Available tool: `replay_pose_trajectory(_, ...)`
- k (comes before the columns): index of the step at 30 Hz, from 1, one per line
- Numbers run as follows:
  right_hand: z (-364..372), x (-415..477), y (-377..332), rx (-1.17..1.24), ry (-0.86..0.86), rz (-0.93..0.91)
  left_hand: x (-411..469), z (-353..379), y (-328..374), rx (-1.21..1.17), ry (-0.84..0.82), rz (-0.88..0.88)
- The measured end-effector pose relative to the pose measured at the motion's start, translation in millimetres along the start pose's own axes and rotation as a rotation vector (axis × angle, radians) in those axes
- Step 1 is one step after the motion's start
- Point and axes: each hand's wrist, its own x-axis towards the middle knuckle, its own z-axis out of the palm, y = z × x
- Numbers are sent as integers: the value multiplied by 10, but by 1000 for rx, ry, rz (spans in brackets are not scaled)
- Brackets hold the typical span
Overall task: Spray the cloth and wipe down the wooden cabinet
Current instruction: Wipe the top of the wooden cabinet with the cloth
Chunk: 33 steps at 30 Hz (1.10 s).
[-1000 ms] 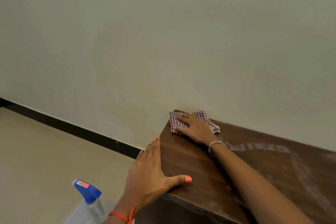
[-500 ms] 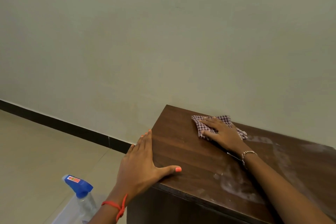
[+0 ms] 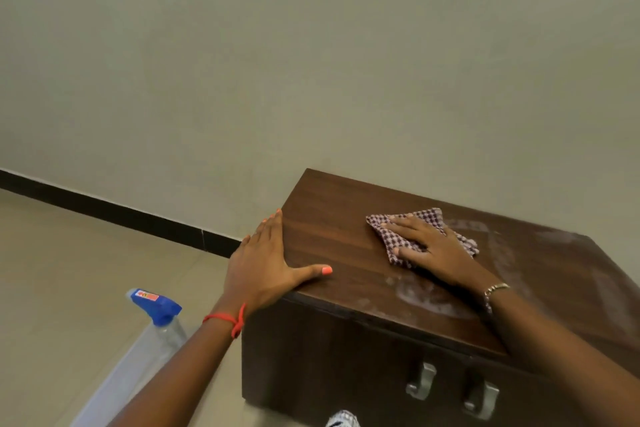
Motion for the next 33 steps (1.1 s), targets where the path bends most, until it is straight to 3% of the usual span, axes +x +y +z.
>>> replay_pose_trajectory(4, -47, 165, 51, -80, -11, 236, -12, -7, 0, 22, 4, 9)
replay_pose_trajectory(6, 9, 185, -190, -103, -41, 184, -13, -13, 9, 15, 0, 8)
replay_pose_trajectory(10, 91, -345, -684, -20, -143, -124, 12, 17, -15, -31, -6, 4)
replay_pose_trajectory(13, 50, -849, -592, -9, -172, -241, 30, 44, -43, -41, 18, 8)
replay_pose_trajectory(17, -69, -980, -283, 23, -121, -97, 21, 63, -47, -34, 52, 21)
replay_pose_trajectory(20, -9, -728, -485, -3, -75, 14, 30, 37, -31, -16, 49, 12)
replay_pose_trajectory(27, 98, -922, -760, -62, -126, -257, 42, 56, -42, -15, 20, 4)
replay_pose_trajectory(33, -94, -1247, -335, -68, -138, -38, 23, 63, -49, -5, 81, 30)
